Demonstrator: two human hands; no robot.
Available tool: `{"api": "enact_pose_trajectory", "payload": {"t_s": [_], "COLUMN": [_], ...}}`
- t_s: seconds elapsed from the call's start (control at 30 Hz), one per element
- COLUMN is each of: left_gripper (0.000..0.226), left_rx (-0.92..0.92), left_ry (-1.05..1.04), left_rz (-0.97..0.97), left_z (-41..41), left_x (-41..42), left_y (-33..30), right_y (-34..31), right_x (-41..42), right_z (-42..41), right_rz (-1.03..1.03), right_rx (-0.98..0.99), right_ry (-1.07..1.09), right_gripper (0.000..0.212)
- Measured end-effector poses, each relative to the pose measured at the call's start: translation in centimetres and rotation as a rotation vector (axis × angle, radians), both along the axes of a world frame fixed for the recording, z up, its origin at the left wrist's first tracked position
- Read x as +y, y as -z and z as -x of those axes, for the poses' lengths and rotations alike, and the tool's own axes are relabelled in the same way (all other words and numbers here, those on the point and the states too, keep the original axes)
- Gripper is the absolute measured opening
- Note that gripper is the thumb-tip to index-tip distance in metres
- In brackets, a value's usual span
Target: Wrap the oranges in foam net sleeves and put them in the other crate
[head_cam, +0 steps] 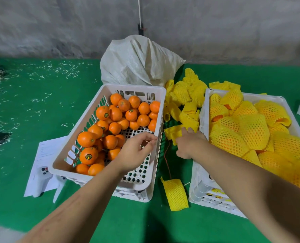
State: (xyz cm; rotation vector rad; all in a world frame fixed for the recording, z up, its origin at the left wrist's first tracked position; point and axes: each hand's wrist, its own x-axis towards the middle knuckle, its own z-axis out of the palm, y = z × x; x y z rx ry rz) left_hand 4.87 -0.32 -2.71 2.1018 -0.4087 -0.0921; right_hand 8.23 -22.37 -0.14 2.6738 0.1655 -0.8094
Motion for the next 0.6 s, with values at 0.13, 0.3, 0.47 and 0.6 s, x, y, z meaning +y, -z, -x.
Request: {"api": "enact_pose_trajectory", "payload": {"t_s": [0.13,0.3,0.47,0.6], "left_gripper": [0.048,0.077,0.083,0.082], "left_rx": [0.042,0.461,0.497,0.54], "left_ry": [-0.116,0.124,0.108,0.015], "left_rz": [-0.644,-1.287,-1.422,-1.441], "left_z": [-3.7,-4.2,-4.5,-4.9], "left_x": [2.3,4.7,4.8,4.8], "left_y": [2.2,5.8,7.2,7.3], "right_y": [2.1,3.2,3.3,4.0], "right_x": [-0.5,-1.2,-0.5,-0.9], "right_z": [-3.3,-4.7,-5.5,-6.0], "right_rz": [0.181,0.346,0.315,0.198], "right_rx": [0.047,0.132,0.205,0.151], "right_ry": [0.072,0.024,-0.022,-0.008], "right_gripper": [0.081,0.073,0.06,0.057]}}
